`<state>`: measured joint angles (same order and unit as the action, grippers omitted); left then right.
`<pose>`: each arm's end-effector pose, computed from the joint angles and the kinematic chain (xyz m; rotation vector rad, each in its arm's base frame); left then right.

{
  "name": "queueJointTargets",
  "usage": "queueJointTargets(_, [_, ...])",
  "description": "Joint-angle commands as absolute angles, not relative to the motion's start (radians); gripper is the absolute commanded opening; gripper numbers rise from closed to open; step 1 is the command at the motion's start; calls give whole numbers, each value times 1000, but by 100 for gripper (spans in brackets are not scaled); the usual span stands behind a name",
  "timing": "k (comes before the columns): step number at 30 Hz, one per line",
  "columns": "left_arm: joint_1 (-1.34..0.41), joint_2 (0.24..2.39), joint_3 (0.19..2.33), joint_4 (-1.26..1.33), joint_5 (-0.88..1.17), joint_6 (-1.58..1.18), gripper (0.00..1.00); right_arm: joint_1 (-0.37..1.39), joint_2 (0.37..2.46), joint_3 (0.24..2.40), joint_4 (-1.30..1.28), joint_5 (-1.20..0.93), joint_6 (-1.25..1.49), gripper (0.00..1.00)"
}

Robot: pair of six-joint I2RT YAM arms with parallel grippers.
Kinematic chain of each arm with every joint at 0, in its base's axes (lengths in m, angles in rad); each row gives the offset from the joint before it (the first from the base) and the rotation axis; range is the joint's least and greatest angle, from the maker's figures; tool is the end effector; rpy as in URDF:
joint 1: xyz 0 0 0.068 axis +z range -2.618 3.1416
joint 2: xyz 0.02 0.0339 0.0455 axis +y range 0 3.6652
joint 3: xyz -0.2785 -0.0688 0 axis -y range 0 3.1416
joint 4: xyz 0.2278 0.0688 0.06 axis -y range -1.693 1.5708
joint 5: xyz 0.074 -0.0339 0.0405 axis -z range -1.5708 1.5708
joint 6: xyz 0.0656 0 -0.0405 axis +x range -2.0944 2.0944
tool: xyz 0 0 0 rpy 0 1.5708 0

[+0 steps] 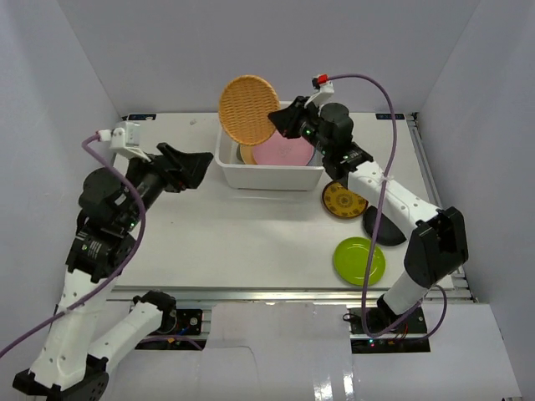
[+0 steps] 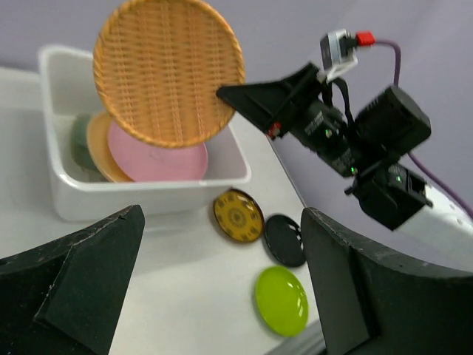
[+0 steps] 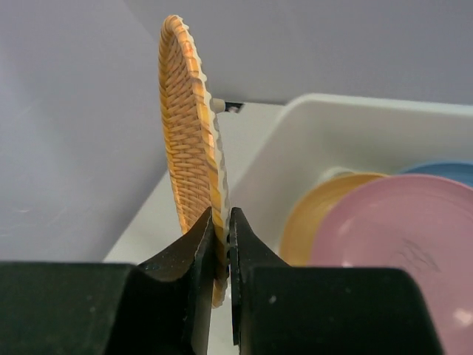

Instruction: Place the plates into the plastic bin on the countertop

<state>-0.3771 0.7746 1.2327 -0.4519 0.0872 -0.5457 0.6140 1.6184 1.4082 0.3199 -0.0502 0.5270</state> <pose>0.1263 -0.0562 0.4637 -0.0655 1.6190 -0.7884 0.3310 0.2373 0.4181 -0.1098 1.5320 0.9579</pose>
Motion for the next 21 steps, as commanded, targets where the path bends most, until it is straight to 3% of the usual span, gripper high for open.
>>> queueJointTargets(1, [-376, 876, 1164, -414, 288, -650, 98, 516, 1649, 1410, 250, -169, 514, 8])
queueJointTargets(6, [-409, 965, 1005, -256, 445, -736, 98, 411, 1753, 1472, 184, -256, 532, 8])
queueJointTargets(9, [-484, 1037, 947, -213, 379, -738, 98, 388, 1813, 1509, 137, -259, 519, 9])
queueJointTargets(14, [-658, 1242, 899, -138, 203, -758, 98, 387, 1851, 1508, 107, -218, 496, 23])
queueJointTargets(17, [-802, 1371, 919, -97, 112, -767, 97, 385, 1855, 1528, 66, -204, 479, 51])
queueJointTargets(21, [-914, 1537, 979, -64, 80, -767, 93, 385, 1798, 1537, 28, -172, 419, 76])
